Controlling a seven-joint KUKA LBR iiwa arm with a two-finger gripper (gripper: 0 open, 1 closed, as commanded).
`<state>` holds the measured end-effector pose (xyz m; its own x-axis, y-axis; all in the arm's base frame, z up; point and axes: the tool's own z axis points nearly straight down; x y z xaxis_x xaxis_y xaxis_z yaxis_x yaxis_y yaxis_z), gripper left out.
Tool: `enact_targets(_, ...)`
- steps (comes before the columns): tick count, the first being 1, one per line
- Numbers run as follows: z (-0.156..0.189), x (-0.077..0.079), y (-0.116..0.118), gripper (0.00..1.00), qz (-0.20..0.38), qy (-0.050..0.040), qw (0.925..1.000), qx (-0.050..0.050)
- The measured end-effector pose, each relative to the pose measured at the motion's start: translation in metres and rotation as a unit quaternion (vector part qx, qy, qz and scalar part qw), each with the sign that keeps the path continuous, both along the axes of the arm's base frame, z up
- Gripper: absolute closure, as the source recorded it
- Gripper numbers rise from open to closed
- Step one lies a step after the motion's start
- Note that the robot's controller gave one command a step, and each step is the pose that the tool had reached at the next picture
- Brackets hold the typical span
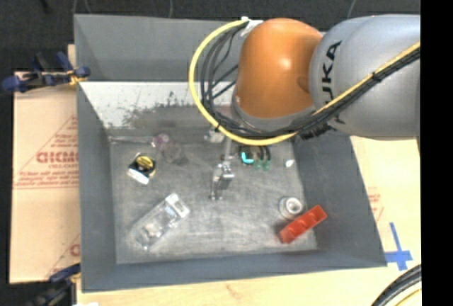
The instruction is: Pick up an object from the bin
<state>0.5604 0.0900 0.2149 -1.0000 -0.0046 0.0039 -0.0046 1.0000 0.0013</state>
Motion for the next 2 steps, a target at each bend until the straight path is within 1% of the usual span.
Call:
enact_targets(1, -0.14, -0.0145, 0.0453, 0.0, 0.096, -0.0045, 0.9953, -0.002)
enact_targets(2, -0.1384, -0.0128, 0.0472, 1.0, 0.094, -0.0089, 0.9956, 0.001)
